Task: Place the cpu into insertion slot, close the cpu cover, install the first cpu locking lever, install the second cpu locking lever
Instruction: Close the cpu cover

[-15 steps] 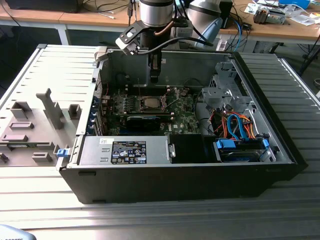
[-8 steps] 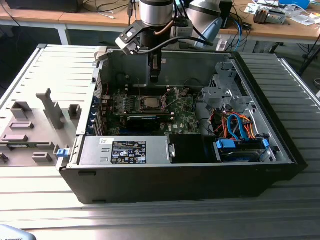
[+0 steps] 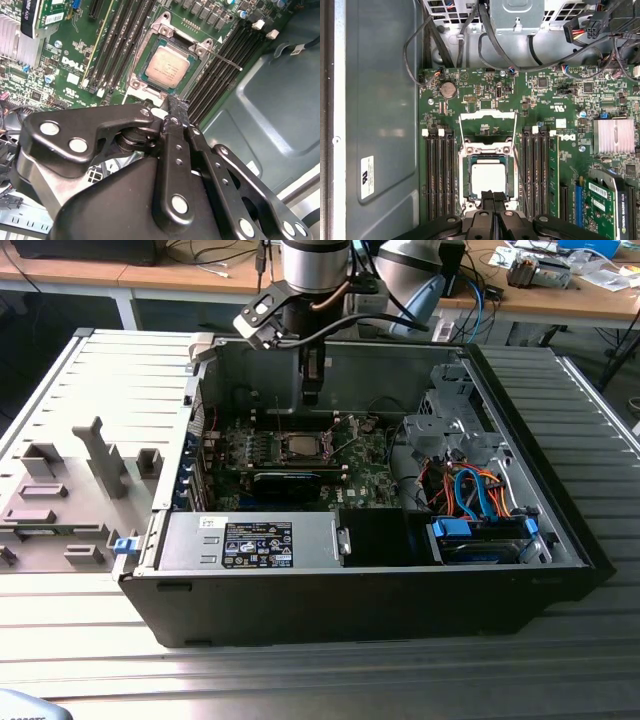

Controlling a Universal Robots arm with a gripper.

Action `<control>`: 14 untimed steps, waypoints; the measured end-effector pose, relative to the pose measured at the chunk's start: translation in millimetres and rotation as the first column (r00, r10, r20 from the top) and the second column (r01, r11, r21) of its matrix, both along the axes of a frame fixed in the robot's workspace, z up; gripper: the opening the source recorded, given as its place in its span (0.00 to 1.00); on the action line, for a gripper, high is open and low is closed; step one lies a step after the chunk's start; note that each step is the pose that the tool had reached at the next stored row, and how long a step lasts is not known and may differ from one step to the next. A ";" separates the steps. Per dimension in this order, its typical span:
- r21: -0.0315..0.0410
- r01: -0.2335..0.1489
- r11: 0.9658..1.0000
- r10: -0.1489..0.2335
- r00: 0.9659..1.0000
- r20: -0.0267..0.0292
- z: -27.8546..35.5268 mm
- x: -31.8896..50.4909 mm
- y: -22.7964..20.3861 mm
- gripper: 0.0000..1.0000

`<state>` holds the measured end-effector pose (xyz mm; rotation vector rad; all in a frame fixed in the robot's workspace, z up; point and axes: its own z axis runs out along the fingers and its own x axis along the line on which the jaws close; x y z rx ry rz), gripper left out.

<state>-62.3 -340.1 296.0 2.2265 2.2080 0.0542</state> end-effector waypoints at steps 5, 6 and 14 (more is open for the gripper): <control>0.000 0.000 1.000 0.000 1.000 0.000 -0.1 0.8 0.0 0.11; 0.000 0.000 1.000 0.000 1.000 0.000 -0.1 1.2 0.0 0.11; 0.000 0.000 1.000 0.000 1.000 0.000 -0.6 4.0 0.0 0.11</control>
